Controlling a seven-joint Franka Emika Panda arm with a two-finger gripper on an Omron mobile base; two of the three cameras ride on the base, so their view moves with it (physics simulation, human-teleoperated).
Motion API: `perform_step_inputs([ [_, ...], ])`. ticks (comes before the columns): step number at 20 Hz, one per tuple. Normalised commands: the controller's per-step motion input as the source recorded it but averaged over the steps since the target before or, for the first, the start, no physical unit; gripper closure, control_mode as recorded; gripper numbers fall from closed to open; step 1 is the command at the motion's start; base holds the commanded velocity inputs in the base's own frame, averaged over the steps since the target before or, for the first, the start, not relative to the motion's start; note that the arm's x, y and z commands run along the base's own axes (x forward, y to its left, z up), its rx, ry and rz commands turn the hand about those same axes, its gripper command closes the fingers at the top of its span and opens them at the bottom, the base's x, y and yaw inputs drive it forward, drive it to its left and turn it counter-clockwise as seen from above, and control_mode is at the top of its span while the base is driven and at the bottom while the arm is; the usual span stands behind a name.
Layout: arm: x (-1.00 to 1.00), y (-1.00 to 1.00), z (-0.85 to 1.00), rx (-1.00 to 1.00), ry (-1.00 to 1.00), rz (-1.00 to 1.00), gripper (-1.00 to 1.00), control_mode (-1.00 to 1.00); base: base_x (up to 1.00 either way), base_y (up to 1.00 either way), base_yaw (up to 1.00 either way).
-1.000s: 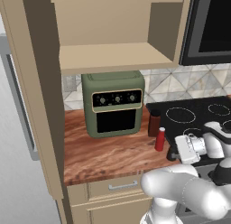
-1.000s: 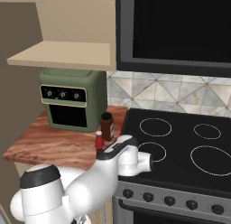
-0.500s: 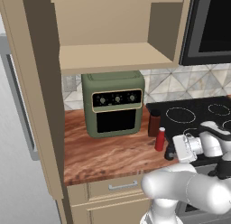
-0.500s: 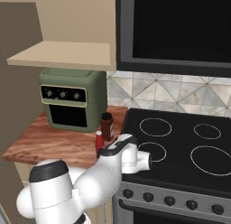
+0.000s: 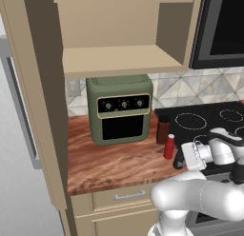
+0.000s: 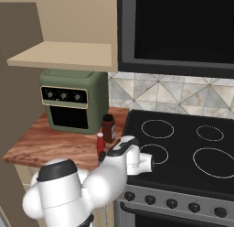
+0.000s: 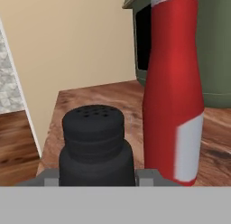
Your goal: Collect the paprika, ketchup, and shaker from the cabinet and place them next to the stove.
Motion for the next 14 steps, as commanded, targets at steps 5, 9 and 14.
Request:
perform_step_inputs([
  [5, 0.13, 0.00, -0.12, 0.00, 0.00, 0.00, 1.00, -1.00, 0.00, 0.00, 0.00],
  [9, 0.11, 0.00, -0.13, 0.00, 0.00, 0.00, 1.00, -1.00, 0.00, 0.00, 0.00],
  [14, 0.08, 0.00, -0.15, 0.00, 0.00, 0.00, 1.00, -1.00, 0.00, 0.00, 0.00],
])
